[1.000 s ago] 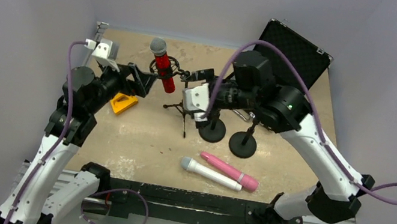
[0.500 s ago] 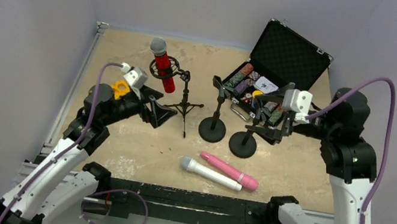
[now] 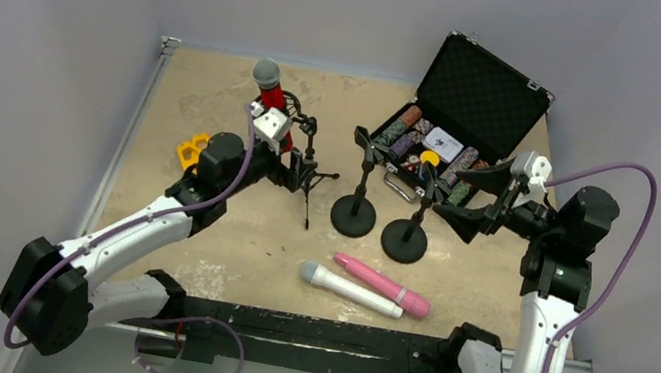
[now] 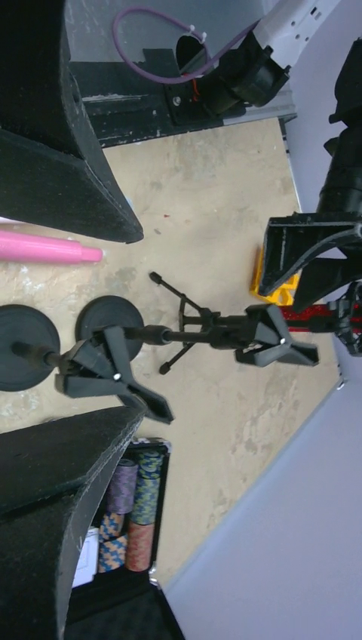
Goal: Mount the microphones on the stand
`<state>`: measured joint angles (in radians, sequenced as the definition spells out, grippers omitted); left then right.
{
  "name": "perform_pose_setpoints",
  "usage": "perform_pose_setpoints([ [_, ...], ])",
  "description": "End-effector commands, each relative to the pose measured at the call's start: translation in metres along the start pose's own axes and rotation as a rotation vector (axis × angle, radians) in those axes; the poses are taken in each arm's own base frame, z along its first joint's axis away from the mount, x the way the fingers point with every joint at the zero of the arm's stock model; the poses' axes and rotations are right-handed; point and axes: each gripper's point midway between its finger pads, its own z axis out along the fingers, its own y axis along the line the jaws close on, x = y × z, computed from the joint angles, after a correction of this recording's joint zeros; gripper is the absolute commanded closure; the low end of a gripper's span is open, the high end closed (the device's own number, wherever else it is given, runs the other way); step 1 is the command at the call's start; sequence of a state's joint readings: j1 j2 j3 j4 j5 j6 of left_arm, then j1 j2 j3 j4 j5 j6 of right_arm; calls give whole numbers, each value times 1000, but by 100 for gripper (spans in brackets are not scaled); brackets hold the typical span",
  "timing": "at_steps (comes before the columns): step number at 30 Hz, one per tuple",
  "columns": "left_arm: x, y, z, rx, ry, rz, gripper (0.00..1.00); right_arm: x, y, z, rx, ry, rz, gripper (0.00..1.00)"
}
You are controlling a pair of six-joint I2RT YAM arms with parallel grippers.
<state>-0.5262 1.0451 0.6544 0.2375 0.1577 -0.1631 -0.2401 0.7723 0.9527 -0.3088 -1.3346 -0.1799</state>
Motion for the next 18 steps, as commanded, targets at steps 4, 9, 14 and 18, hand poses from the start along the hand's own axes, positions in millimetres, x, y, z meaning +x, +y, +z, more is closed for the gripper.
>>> perform_pose_setpoints([
  [4, -49, 17, 31, -94, -255, 93, 16, 8, -13, -10, -3, -39, 34, 17],
  [9, -47, 21, 42, -137, -263, 96, 23, 14, -12, -12, -15, -36, 52, 17],
  [14, -39, 19, 47, -147, -258, 90, 32, 18, -14, -12, -23, -36, 47, 17],
  [18, -33, 17, 56, -141, -234, 86, 45, 19, -14, -12, -29, -36, 45, 17],
])
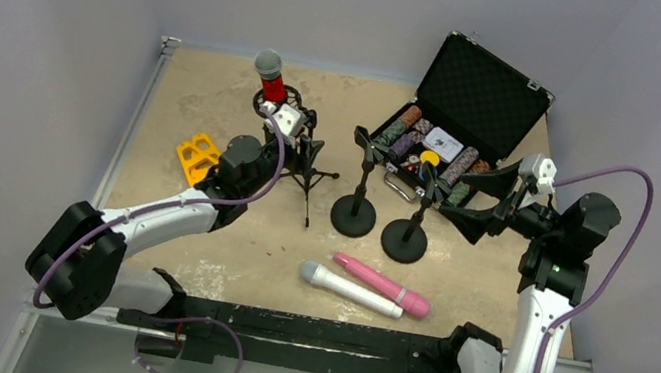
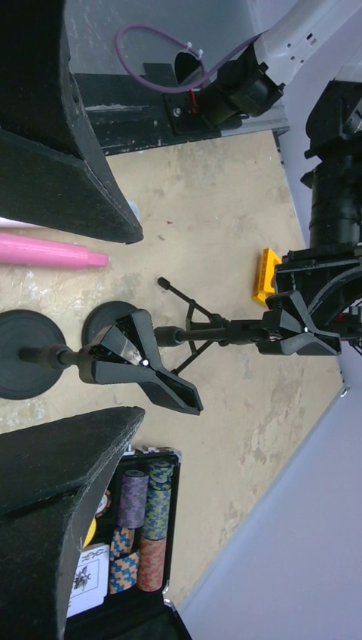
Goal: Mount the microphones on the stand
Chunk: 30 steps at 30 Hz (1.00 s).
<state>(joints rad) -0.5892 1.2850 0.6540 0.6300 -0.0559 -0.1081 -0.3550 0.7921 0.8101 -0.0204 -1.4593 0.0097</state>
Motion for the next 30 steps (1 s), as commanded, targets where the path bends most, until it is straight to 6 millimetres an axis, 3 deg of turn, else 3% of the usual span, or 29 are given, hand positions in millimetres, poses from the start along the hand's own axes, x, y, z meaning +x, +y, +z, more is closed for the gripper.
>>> perform_pose_setpoints([
  [1, -16, -2, 11, 0, -55, 19, 50, -2, 2, -1, -23, -3, -20, 17],
  [3, -12, -4, 14, 14, -31, 33, 59, -2, 3, -2, -29, -3, -22, 17],
  [4, -11, -5, 15, 21, -24, 42, 68, -1, 3, -2, -29, -3, -23, 17],
  [6, -12, -6, 15, 31, -19, 70, 95, -2, 4, -2, -34, -3, -25, 17],
  [7, -15, -5, 14, 32, -23, 78, 100, -1, 5, -2, -37, -3, -25, 17],
  [13, -56, 12, 10, 32, -78, 105, 100, 0, 6, -2, -44, -2, -26, 17],
  [20, -114, 85, 13, -87, -147, 121, 100, -1, 6, -4, -43, -2, -62, 17],
  [25, -129, 136, 22, -152, -158, 145, 100, 2, 6, -4, -49, -1, -41, 17],
  [30, -125, 182, 34, -208, -124, 205, 100, 3, 5, -5, -52, -1, -37, 17],
])
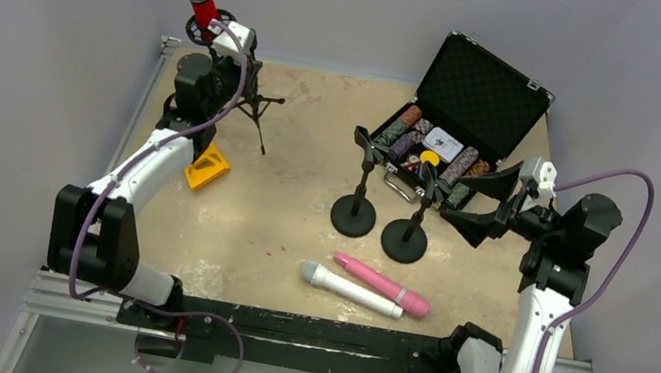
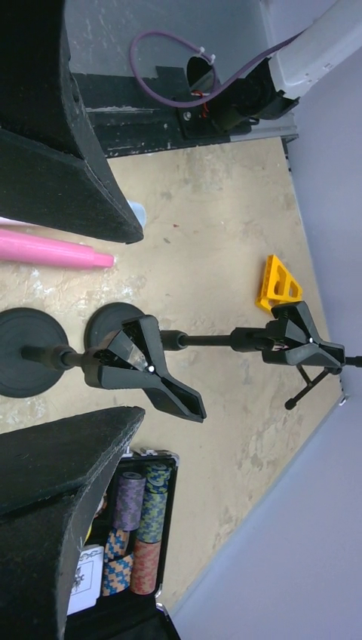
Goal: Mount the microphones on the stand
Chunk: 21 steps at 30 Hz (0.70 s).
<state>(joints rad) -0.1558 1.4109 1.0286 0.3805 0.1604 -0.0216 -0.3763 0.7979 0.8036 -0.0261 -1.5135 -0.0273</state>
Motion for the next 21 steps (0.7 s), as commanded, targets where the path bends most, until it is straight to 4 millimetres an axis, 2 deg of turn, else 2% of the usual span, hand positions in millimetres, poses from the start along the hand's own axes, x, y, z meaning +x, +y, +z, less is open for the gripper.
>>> perform_pose_setpoints([
  [1, -43, 27, 20, -1, -124, 118, 100, -1, 3, -2, -21, -1, -18, 17],
  [6, -24, 59, 39, -39, -84, 147, 100, 1, 1, -3, -26, -1, -5, 17],
  [10, -11, 74, 50, -38, -81, 152, 100, 2, -1, -5, -23, -2, 1, 17],
  [13, -2, 73, 59, -4, -71, 145, 100, 3, -4, -6, -18, -2, 9, 17],
  [14, 2, 84, 58, -16, -64, 145, 100, 4, -4, -6, -18, -2, 10, 17],
  [15, 6, 86, 59, -12, -58, 144, 100, 4, -5, -7, -18, -3, 12, 17],
  [21, 28, 84, 52, 4, -35, 125, 100, 6, -7, -8, -19, -3, 25, 17],
])
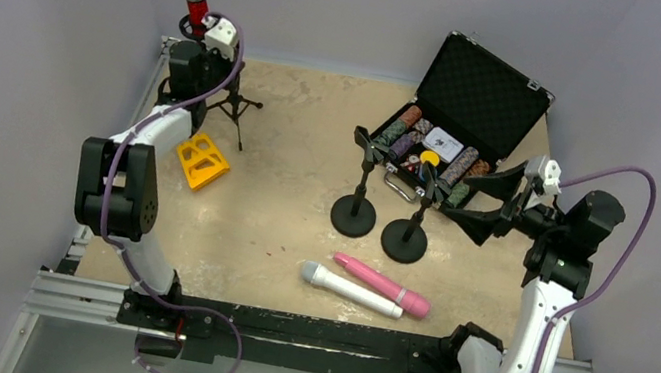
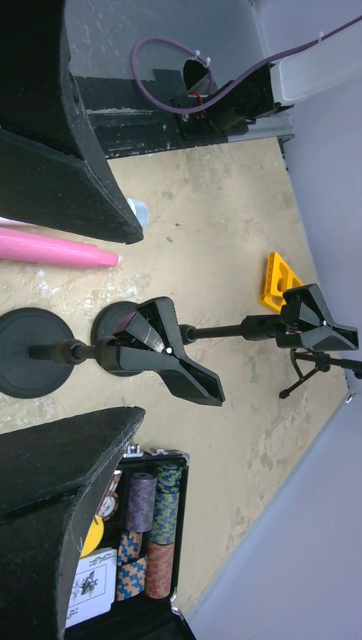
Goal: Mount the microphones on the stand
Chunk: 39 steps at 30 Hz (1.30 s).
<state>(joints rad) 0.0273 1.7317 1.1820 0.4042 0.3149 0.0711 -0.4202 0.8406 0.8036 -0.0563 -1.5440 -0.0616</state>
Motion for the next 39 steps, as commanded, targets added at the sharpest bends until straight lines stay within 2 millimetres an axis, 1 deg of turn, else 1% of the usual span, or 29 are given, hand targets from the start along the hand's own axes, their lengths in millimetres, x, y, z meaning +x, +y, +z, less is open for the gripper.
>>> perform_pose_setpoints([
  [1, -45, 4, -5, 8, -169, 75, 100, -2, 4, -1, -33, -3, -14, 17],
  [2, -42, 4, -7, 4, -167, 74, 100, -2, 4, -1, -32, -3, -14, 17],
  [3, -39, 4, -9, -2, -165, 72, 96, -2, 4, -1, -33, -3, -17, 17],
  [6, -32, 3, -15, -10, -163, 73, 83, -2, 5, -1, -33, -3, -17, 17],
  [10, -29, 3, -23, -17, -162, 75, 79, -2, 6, -1, -35, -3, -20, 17],
  [12, -28, 3, -26, -23, -163, 73, 73, -2, 7, -1, -35, -4, -21, 17],
  [18, -28, 3, -33, -36, -163, 71, 64, -2, 8, -1, -35, -4, -25, 17],
  [20, -29, 4, -36, -41, -166, 71, 60, -2, 8, -1, -36, -4, -27, 17],
  [21, -30, 4, -37, -43, -166, 72, 57, -3, 8, -1, -34, -4, -30, 17],
  [25, -32, 3, -41, -46, -168, 71, 39, -3, 9, -2, -35, -4, -30, 16],
  [27, -34, 2, -44, -48, -170, 70, 35, -3, 9, -2, -37, -4, -32, 16],
  [34, -37, -1, -63, -63, -150, 52, 25, -4, 12, -2, -42, -4, -39, 16],
  [39, -37, -6, -85, -87, -140, 12, 19, -5, 15, -2, -43, -4, -50, 16],
])
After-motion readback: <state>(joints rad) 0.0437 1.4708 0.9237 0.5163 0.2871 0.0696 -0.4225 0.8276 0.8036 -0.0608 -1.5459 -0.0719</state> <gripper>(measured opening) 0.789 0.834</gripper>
